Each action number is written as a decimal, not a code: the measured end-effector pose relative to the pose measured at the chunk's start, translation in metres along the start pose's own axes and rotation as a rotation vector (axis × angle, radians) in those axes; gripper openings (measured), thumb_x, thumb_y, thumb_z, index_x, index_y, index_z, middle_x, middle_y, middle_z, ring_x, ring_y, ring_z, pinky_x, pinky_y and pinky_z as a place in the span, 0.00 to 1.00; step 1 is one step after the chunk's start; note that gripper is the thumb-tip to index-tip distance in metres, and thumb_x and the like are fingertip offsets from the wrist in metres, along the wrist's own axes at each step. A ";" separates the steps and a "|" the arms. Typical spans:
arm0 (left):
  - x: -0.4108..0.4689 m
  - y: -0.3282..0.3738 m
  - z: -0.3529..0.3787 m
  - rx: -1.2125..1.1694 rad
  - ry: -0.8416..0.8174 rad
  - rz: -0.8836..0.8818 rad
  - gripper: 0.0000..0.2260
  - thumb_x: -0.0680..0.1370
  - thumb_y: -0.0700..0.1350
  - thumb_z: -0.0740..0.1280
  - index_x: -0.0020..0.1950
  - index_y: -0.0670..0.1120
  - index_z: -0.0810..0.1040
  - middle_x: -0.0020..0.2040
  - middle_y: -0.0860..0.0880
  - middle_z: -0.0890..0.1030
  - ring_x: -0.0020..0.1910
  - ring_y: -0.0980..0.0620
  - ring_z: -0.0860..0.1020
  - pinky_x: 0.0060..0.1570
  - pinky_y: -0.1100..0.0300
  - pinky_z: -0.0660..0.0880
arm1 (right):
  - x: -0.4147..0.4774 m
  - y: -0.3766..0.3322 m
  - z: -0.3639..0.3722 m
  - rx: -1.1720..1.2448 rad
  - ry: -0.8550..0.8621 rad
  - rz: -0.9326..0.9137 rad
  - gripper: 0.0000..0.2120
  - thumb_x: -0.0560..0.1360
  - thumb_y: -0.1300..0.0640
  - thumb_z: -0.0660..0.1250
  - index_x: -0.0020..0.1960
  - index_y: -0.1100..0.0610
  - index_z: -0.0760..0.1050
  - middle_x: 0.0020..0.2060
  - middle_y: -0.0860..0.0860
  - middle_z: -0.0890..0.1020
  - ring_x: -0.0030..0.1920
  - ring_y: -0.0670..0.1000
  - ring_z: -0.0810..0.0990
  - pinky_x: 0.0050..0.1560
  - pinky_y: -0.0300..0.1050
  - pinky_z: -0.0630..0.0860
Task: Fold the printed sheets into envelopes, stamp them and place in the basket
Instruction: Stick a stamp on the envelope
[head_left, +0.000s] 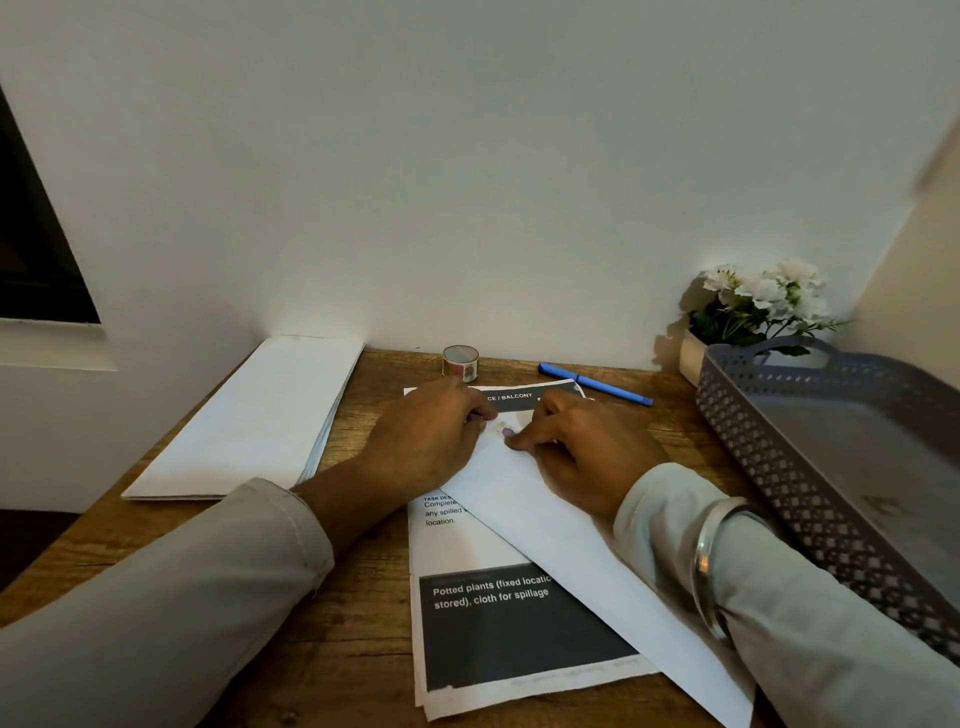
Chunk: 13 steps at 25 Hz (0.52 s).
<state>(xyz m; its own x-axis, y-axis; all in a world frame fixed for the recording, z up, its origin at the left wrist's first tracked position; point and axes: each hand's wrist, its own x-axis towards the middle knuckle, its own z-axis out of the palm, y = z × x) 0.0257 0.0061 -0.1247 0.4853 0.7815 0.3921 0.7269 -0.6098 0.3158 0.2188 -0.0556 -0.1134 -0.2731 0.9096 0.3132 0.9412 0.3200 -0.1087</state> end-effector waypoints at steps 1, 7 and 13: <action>0.000 0.000 0.000 -0.004 0.002 0.000 0.12 0.82 0.48 0.64 0.64 0.55 0.81 0.61 0.52 0.79 0.59 0.52 0.76 0.53 0.57 0.75 | 0.001 -0.004 0.001 -0.035 -0.026 0.009 0.16 0.83 0.51 0.61 0.68 0.39 0.76 0.47 0.43 0.71 0.44 0.49 0.72 0.35 0.37 0.60; -0.001 0.000 0.002 0.013 0.002 0.001 0.12 0.82 0.48 0.63 0.64 0.56 0.81 0.61 0.52 0.79 0.60 0.52 0.76 0.55 0.57 0.75 | 0.007 -0.012 0.006 -0.126 -0.054 0.110 0.18 0.84 0.49 0.57 0.73 0.40 0.71 0.57 0.50 0.75 0.52 0.53 0.77 0.42 0.44 0.68; 0.000 0.000 0.001 0.012 0.013 0.020 0.12 0.82 0.47 0.64 0.63 0.54 0.81 0.61 0.51 0.79 0.58 0.52 0.76 0.54 0.57 0.75 | 0.001 -0.007 0.000 -0.126 -0.054 0.005 0.16 0.83 0.48 0.60 0.69 0.42 0.76 0.55 0.47 0.76 0.45 0.50 0.74 0.35 0.37 0.60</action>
<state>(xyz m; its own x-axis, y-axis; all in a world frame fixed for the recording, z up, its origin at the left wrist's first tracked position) 0.0262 0.0056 -0.1255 0.4938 0.7672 0.4093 0.7227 -0.6239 0.2976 0.2115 -0.0570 -0.1121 -0.2752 0.9251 0.2615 0.9592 0.2824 0.0106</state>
